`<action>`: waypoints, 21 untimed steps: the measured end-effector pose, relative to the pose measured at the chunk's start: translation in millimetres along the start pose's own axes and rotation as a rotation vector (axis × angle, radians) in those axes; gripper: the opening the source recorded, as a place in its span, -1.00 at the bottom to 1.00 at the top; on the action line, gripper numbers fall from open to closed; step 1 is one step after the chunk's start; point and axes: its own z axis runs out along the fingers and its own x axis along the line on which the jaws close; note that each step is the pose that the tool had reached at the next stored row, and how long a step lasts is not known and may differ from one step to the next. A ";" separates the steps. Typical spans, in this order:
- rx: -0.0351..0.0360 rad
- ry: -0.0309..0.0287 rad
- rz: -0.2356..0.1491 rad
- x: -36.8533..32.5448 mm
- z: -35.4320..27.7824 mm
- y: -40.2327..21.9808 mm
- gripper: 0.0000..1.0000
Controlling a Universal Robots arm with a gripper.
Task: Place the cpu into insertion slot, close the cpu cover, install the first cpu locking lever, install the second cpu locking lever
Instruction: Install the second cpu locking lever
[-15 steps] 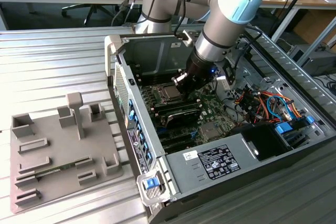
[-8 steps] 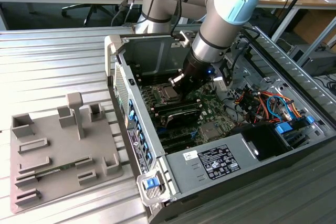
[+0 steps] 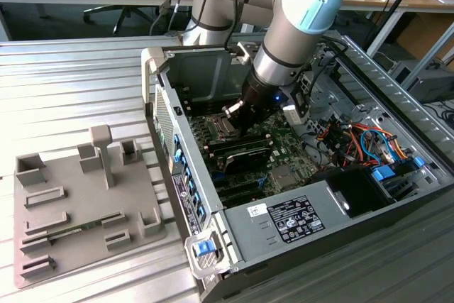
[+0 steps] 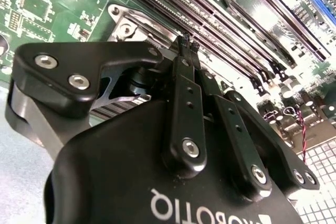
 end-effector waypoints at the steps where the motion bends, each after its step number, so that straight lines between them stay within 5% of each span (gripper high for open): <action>1: 0.0000 0.0001 0.000 0.3 0.0 0.0 -0.79; 12: -0.0002 -0.0001 0.000 3.3 0.7 0.3 -0.79; 21: -0.0001 -0.0001 0.000 20.6 2.6 2.1 -0.79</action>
